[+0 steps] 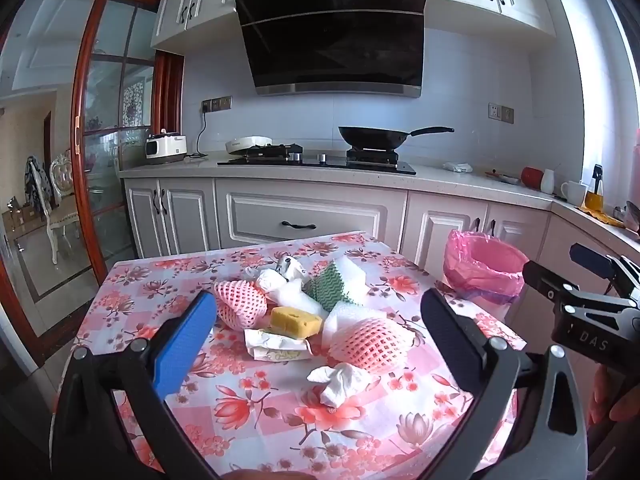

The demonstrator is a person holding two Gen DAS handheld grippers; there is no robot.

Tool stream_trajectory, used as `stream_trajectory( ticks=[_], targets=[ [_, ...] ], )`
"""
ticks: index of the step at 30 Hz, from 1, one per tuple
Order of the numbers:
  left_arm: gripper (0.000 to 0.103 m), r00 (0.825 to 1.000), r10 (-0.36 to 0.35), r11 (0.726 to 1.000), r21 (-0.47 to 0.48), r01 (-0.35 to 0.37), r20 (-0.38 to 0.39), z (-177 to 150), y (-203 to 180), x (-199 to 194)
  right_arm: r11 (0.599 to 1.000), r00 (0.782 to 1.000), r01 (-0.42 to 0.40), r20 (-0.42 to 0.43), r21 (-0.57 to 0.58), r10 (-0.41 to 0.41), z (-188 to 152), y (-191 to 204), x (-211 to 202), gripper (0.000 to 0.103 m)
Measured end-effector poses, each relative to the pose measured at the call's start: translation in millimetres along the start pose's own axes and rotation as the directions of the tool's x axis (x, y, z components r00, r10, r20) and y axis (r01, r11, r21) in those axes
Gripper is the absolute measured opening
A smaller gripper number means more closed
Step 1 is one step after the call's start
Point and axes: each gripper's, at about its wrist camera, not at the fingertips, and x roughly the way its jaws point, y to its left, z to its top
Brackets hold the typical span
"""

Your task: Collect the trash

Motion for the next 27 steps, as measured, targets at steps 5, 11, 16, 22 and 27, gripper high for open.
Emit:
stream_trajectory(
  ticks=[5,11,16,22,27],
  targets=[
    [0.099,1.000,0.001,1.000,-0.006,-0.001,0.004,-0.4,0.3,-0.2,1.000,1.000,-0.006,-0.006,-0.006,0.006,0.3,1.7,1.7,0.085],
    [0.099,1.000,0.008,1.000,-0.005,-0.008,-0.003,4.9,-1.7,1.3,1.000,1.000,-0.012,0.000,-0.007,0.012,-0.2,0.2,-6.3,0.085],
    [0.099,1.000,0.016,1.000,-0.017,-0.016,-0.004,-0.1,0.7,2.6,1.000,1.000,-0.017,-0.005,-0.005,0.017,-2.1,0.9,-2.8,0.085],
    [0.099,1.000,0.020,1.000,-0.014,-0.020,0.003,-0.9,0.3,4.8,1.000,1.000,-0.017,0.001,-0.004,0.017,-2.1,0.4,-5.8,0.085],
    [0.099,1.000,0.003,1.000,-0.010,-0.003,0.004,-2.4,-2.2,6.1,1.000,1.000,-0.014,0.007,0.000,0.014,-3.0,-0.3,-8.1,0.085]
  ],
)
